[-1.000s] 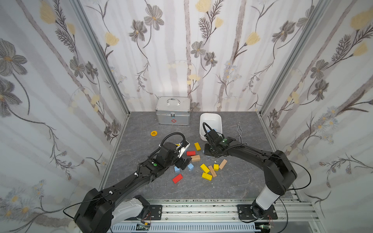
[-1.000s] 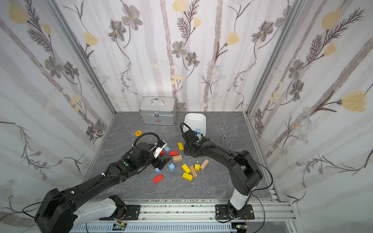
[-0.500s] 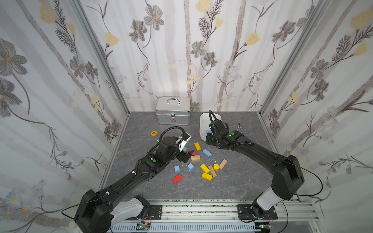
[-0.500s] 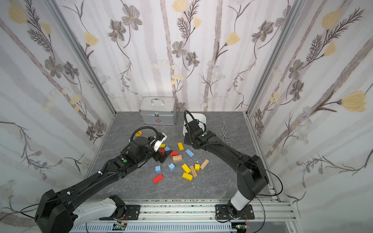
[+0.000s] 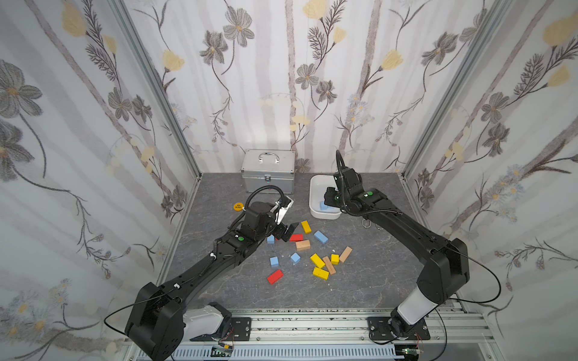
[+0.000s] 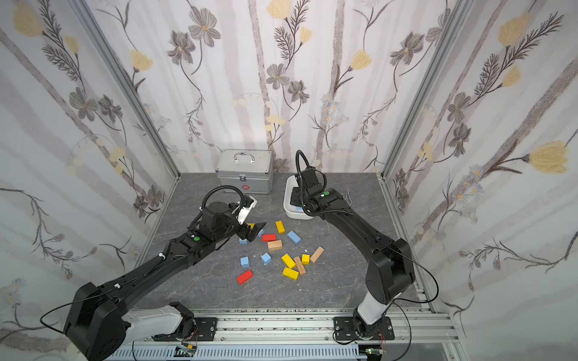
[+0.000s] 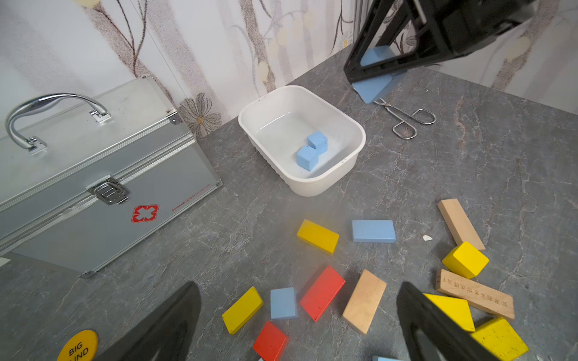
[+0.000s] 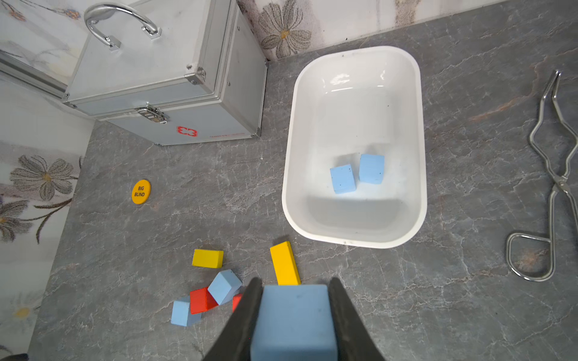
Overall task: Pick out the blue building blocks
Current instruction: Place the building block in the storage box.
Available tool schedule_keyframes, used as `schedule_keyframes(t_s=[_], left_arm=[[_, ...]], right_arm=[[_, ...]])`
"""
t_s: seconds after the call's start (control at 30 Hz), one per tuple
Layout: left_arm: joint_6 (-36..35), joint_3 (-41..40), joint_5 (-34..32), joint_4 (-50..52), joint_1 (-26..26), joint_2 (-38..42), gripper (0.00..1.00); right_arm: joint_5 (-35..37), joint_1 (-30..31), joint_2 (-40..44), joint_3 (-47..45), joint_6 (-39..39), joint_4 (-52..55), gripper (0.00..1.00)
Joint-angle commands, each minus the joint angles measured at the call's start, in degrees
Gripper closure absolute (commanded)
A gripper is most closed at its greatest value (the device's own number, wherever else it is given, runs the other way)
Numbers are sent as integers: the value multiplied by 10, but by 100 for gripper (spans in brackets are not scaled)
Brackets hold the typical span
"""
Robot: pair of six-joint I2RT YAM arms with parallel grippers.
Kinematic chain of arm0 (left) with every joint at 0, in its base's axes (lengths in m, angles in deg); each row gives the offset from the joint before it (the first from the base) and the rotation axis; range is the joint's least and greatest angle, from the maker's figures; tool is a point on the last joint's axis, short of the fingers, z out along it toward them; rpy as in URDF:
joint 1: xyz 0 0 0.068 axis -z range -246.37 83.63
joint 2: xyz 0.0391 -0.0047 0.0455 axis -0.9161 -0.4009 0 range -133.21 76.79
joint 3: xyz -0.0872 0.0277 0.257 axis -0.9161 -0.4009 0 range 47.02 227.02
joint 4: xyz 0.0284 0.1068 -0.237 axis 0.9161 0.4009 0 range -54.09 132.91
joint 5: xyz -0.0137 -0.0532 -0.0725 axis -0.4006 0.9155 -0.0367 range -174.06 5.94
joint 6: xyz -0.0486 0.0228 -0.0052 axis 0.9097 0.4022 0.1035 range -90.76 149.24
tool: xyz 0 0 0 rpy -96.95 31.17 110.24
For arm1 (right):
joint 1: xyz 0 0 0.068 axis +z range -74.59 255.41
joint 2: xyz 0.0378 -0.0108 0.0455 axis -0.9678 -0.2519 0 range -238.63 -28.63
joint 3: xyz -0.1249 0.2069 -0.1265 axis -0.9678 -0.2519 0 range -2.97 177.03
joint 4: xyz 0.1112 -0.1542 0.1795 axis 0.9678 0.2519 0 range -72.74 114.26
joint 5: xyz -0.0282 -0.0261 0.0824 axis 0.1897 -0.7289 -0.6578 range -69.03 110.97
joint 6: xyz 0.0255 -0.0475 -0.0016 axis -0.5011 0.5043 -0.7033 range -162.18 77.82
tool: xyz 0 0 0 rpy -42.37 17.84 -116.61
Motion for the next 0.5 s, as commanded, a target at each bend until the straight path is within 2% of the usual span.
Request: schedule_keyframes(t_s=[0.0, 0.47], left_arm=[[-1, 6, 16, -38, -8, -23, 0], [5, 42, 36, -75, -38, -136, 0]], right_arm=[[1, -7, -15, 19, 19, -19, 100], [-27, -39, -116, 131, 38, -18, 100]])
